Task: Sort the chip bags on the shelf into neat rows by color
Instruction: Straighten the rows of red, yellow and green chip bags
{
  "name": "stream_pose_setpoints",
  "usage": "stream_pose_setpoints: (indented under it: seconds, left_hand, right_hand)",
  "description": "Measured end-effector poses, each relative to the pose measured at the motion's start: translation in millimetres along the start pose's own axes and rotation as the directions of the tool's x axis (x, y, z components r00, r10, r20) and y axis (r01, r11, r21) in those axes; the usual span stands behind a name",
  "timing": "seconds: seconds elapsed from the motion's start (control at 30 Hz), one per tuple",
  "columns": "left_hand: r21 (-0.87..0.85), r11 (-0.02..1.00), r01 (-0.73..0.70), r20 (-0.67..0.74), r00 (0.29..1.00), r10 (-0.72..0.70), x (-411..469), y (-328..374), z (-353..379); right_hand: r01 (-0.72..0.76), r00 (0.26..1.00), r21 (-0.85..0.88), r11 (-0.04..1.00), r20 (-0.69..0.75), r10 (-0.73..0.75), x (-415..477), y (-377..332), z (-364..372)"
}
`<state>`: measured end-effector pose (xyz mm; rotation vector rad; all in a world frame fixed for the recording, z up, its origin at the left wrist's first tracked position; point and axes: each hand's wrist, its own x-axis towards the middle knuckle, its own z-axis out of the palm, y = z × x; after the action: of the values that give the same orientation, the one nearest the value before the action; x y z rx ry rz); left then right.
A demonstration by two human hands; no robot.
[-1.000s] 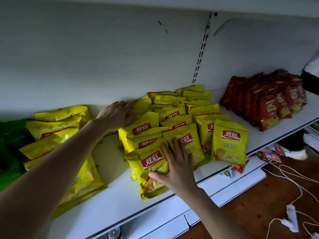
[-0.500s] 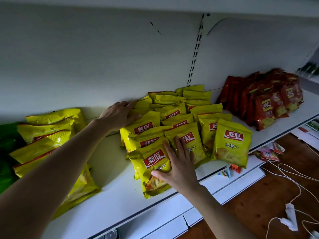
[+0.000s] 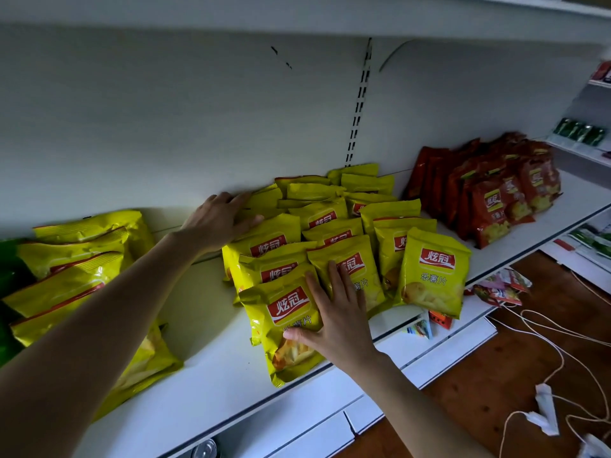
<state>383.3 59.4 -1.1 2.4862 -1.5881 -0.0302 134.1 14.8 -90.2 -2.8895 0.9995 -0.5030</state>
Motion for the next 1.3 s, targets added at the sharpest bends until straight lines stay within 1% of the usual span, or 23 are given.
stream_pose_setpoints:
  seconds: [0.1,0.23,0.3,0.4,0.47,0.53,0.6,0.63,0.67,0.7,0.77,0.8,0.83,0.93,1.0,1.13,1.23,1.3]
  left_hand:
    - [-0.039,0.999,0.003,-0.068,0.998,-0.005,1,-1,-1]
    - [-0.055,0.998,-0.02,-0.226,0.974,0.007,1,-1,0]
    - [-0.073,0.997,-0.035,-0.312,0.95,0.011,-5,2,-1]
    - [-0.096,0.994,-0.059,-0.383,0.924,0.017,-27,20,0]
    - [-0.094,0.99,-0.104,-0.42,0.906,0.055,-47,37,8]
    - [-0.063,0.989,-0.132,-0.447,0.89,0.09,-70,56,20]
    - [-0.044,0.991,-0.124,-0.493,0.866,0.087,-94,74,35]
    - [-0.053,0.993,-0.108,-0.517,0.853,0.065,-107,82,44]
    - [-0.076,0.994,-0.081,-0.536,0.844,0.028,-121,90,54]
    - [-0.105,0.993,-0.05,-0.541,0.841,-0.015,-134,96,65]
    - [-0.165,0.986,0.004,-0.494,0.865,-0.086,-151,108,85]
    - [-0.194,0.981,0.02,-0.454,0.884,-0.108,-154,111,93]
    - [-0.213,0.977,0.026,-0.424,0.898,-0.116,-154,113,99]
    - [-0.227,0.974,0.025,-0.383,0.917,-0.113,-144,114,105]
    - [-0.223,0.974,0.038,-0.386,0.914,-0.124,-133,116,104]
    - [-0.167,0.981,0.099,-0.419,0.894,-0.162,-117,125,105]
    - [-0.146,0.98,0.134,-0.454,0.871,-0.187,-116,131,111]
    - [-0.145,0.98,0.136,-0.495,0.847,-0.191,-119,133,114]
  right_hand:
    - [0.0,1.0,-0.009,1.0,-0.009,0.0,-3,-1,-1]
    - [-0.007,1.0,0.014,1.0,-0.006,0.007,-7,-3,-1]
    - [0.01,1.0,0.066,0.998,-0.026,-0.008,-9,-2,-3]
    - [-0.015,0.998,0.236,0.972,-0.057,0.029,-16,7,-13]
    - [-0.082,0.988,0.308,0.948,-0.097,0.117,-20,22,-23]
    - [-0.197,0.96,0.332,0.922,-0.123,0.25,-24,46,-30]
    - [-0.298,0.902,0.337,0.893,-0.208,0.379,-24,77,-34]
    - [-0.344,0.861,0.349,0.872,-0.255,0.441,-23,94,-35]
    - [-0.393,0.822,0.373,0.841,-0.267,0.503,-22,109,-36]
    - [-0.436,0.796,0.404,0.804,-0.244,0.555,-18,123,-38]
    - [-0.502,0.776,0.481,0.719,-0.115,0.619,-11,146,-37]
    - [-0.507,0.786,0.515,0.691,-0.054,0.616,-6,154,-34]
    - [-0.482,0.813,0.538,0.691,-0.021,0.583,-2,159,-31]
    - [-0.309,0.917,0.546,0.779,-0.046,0.396,14,165,-23]
    - [-0.22,0.955,0.523,0.823,-0.056,0.29,27,169,-22]
    - [-0.121,0.983,0.427,0.896,-0.077,0.169,42,186,-16]
    - [-0.095,0.989,0.397,0.913,-0.066,0.132,40,195,-9]
    - [-0.094,0.988,0.369,0.925,-0.083,0.134,39,198,-8]
